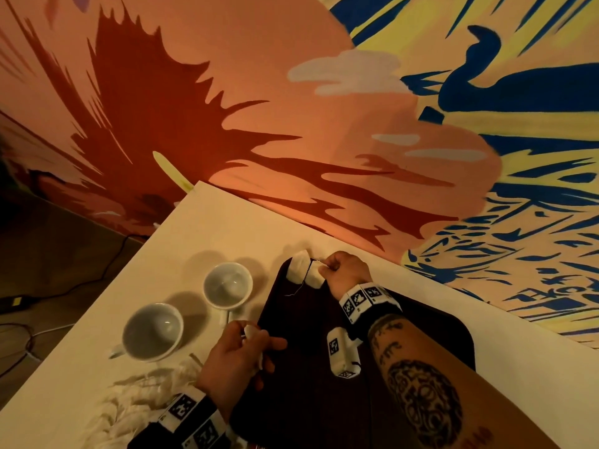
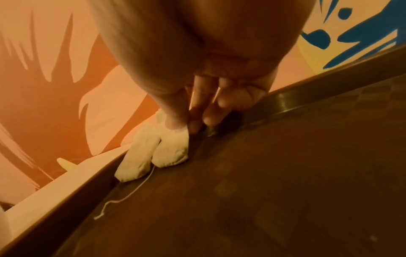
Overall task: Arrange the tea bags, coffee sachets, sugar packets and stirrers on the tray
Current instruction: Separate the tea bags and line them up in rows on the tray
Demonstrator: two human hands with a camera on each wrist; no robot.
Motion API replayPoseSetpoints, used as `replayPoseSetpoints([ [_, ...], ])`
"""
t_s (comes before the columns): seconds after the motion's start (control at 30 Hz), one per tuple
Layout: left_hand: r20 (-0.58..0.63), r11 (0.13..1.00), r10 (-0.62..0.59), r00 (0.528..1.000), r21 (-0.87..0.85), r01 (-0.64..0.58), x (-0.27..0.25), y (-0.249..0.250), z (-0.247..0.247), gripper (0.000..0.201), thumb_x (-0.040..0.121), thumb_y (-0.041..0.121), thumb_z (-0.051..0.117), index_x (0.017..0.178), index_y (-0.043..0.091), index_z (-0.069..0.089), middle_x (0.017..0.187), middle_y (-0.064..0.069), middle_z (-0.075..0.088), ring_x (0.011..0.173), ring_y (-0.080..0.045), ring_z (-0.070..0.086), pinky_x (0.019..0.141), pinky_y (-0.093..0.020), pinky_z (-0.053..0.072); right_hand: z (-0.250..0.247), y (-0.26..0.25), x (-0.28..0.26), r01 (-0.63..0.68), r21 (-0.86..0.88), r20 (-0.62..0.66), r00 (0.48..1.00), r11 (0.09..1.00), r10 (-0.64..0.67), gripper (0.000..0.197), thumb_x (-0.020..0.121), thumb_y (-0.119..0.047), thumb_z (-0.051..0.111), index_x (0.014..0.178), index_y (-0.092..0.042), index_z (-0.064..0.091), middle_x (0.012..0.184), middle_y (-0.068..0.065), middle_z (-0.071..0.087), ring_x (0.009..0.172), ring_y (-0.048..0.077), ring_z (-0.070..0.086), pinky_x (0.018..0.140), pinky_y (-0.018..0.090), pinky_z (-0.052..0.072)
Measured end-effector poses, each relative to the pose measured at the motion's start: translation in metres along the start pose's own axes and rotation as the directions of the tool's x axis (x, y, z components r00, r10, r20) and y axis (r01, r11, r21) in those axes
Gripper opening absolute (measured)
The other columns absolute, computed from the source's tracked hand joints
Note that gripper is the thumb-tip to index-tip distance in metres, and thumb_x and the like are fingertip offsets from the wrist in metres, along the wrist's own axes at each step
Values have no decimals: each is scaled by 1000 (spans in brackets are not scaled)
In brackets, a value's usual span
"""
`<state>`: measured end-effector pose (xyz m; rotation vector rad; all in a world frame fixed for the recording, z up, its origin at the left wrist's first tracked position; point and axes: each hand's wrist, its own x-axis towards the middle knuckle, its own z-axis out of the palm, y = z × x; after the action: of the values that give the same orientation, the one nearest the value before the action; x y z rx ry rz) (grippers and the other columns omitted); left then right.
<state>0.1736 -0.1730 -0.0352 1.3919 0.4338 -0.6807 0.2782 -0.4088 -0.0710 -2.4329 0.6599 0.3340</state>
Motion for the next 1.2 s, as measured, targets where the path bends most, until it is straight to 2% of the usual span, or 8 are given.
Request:
replayPoseSetpoints([
  [0.27, -7, 998, 41, 999, 45, -40, 4, -2, 2, 7, 96, 15, 61, 100, 9, 61, 93, -4, 77, 67, -16, 61, 55, -28, 50, 1, -6, 1, -38, 10, 6, 999, 999, 38, 11, 90, -35, 68, 98, -27, 70, 105, -7, 69, 95, 15, 62, 79, 21, 41],
  [0.4, -29, 997, 64, 998, 40, -63, 8, -4, 2, 4, 90, 13, 69, 94, 13, 71, 73, -10, 70, 60, -15, 61, 56, -26, 52, 1, -7, 1, -53, 25, 7, 999, 998, 53, 15, 89, -35, 68, 101, -26, 68, 109, -5, 69, 90, 14, 60, 78, 21, 40],
  [0.5, -16, 997, 72, 997, 29, -72, 10, -4, 5, 8, 88, 11, 71, 95, 14, 74, 64, -6, 65, 58, -15, 60, 56, -25, 52, -2, -7, -4, -94, 36, -7, 996, 995, 94, 29, 89, -37, 67, 115, -24, 62, 113, 0, 70, 83, 14, 56, 76, 22, 39],
  [0.6, 9, 993, 115, 993, 33, -116, 9, 0, 10, 13, 85, 9, 74, 96, 15, 73, 68, -6, 68, 61, -17, 61, 58, -26, 53, -10, -9, -26, -67, 80, -64, 995, 995, 72, 38, 93, -36, 63, 126, -22, 56, 109, 0, 69, 92, 18, 62, 79, 23, 41],
  [0.73, -6, 978, 182, 983, 104, -180, 8, 5, 17, 21, 79, 10, 80, 92, 15, 65, 67, -6, 70, 59, -19, 62, 59, -31, 53, -16, -15, -83, 153, 345, -35, 988, 926, -150, 7, 93, -34, 66, 100, -31, 66, 84, -15, 67, 76, -3, 61, 79, 22, 48],
  [0.9, 13, 941, 269, 963, 209, -266, 0, 8, 28, 25, 74, 12, 85, 83, 14, 62, 60, 0, 64, 52, -13, 57, 52, -26, 49, -14, -8, -137, 165, 501, 228, 922, 849, -314, 4, 91, -30, 71, 88, -32, 73, 87, -9, 76, 81, -1, 68, 77, 18, 53],
  [1.07, 2, 946, 265, 964, 193, -260, -11, 3, 34, 29, 73, 11, 86, 91, 18, 65, 66, 0, 68, 53, -14, 59, 54, -29, 51, -14, 2, -151, 97, 619, 93, 976, 780, -196, 8, 92, -24, 70, 87, -18, 73, 75, -6, 73, 63, 2, 63, 57, 19, 49],
  [1.2, -5, 955, 273, 962, 120, -270, -16, 3, 37, 15, 83, 18, 77, 96, 19, 69, 58, -4, 63, 49, -14, 53, 47, -21, 46, -9, 4, -160, 30, 759, 28, 997, 651, -78, 6, 92, -18, 70, 92, -11, 71, 83, 6, 75, 65, 14, 68, 59, 25, 55],
])
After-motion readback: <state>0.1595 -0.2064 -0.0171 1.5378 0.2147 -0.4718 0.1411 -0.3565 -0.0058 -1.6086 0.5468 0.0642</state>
